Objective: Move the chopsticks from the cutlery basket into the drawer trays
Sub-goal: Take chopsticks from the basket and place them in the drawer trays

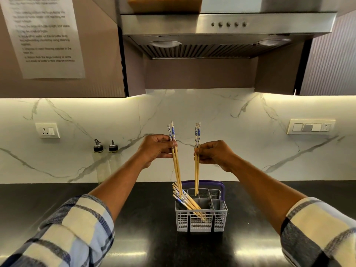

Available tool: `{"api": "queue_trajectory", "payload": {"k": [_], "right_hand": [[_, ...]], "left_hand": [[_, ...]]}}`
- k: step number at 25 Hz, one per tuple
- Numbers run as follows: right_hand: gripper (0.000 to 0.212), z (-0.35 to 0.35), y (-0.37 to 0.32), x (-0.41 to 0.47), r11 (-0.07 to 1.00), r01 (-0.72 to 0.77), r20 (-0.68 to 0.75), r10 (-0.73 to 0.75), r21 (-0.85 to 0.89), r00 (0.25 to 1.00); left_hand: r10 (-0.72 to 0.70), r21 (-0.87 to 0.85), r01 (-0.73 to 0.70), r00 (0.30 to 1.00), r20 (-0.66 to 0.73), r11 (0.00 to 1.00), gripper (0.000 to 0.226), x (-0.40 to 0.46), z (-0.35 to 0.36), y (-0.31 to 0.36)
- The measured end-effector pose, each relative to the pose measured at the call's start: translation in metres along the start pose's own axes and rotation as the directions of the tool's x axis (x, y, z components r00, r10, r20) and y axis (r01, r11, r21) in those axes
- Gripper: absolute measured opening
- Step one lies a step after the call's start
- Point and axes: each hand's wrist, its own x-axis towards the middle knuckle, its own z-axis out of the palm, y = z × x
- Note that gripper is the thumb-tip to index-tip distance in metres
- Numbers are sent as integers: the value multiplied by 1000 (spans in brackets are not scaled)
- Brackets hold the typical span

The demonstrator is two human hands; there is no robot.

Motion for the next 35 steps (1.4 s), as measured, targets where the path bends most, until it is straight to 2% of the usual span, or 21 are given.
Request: {"api": "queue_trajectory", "payload": {"k": [9, 12, 15, 19, 25, 29, 35], "right_hand": [[20, 10, 18, -14, 998, -58, 37, 59, -22, 998], [20, 17, 31, -25, 994, -108, 27, 108, 9, 994], [20, 26, 70, -45, 974, -227, 33, 227, 5, 973], [21, 49, 160, -96, 912, -409, 89, 405, 27, 910], [14, 82, 258, -194, 803, -594, 139, 584, 49, 800], [12, 98, 302, -248, 762, -647, 165, 635, 30, 755], [13, 115, 344, -289, 687, -725, 108, 717, 60, 688]], "left_hand": [[-45, -6, 46, 999, 17, 999, 13, -7, -1, -19], [-105, -34, 106, 994, 30, 994, 12, -20, 3, -34], [-207, -61, 211, 976, 65, 976, 9, -54, 13, -67], [-380, -19, 385, 916, 129, 923, 14, -121, 21, -146], [-587, -32, 594, 801, 119, 804, 15, -224, 21, -241], [-647, -50, 656, 753, 120, 754, 14, -280, 27, -288], [-726, -2, 733, 674, 132, 680, 11, -315, 41, -319]]}}
